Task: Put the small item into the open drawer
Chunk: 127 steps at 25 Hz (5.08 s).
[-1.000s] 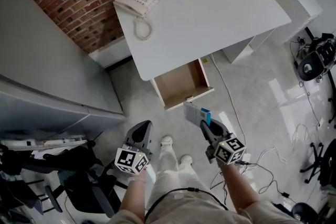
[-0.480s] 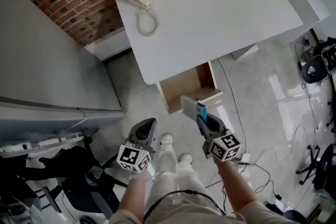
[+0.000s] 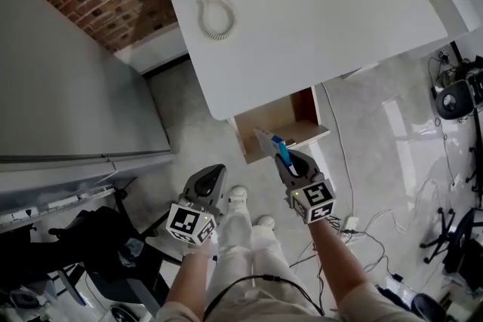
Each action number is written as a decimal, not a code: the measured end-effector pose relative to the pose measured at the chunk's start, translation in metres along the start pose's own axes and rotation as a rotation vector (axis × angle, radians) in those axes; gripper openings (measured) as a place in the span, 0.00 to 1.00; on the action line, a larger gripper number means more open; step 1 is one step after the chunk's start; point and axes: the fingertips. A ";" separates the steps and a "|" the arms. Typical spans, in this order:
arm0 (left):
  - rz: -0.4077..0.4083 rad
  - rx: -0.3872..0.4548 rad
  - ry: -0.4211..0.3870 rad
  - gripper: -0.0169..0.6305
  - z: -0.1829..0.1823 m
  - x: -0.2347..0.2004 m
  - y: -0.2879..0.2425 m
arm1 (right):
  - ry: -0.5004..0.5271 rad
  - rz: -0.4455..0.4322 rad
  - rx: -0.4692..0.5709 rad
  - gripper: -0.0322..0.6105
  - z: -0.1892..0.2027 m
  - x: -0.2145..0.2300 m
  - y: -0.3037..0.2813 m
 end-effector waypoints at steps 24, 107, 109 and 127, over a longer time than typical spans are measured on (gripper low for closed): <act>-0.006 -0.015 0.058 0.04 0.041 -0.023 -0.007 | 0.487 -0.089 -0.339 0.19 0.060 -0.015 -0.093; -0.142 0.160 -0.099 0.04 -0.106 0.061 0.103 | 0.151 -0.053 0.137 0.06 -0.092 -0.055 0.144; -0.147 0.166 -0.101 0.04 -0.110 0.064 0.109 | 0.151 -0.054 0.146 0.06 -0.097 -0.056 0.151; -0.204 0.236 -0.138 0.04 -0.154 0.077 0.153 | 0.152 -0.072 0.268 0.06 -0.134 -0.074 0.206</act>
Point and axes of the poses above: the fingertips, and each gripper's own axes: y backward along the fingers, x to its right, z out of its underside, and after that the axes turned 6 degrees about -y, right-handed
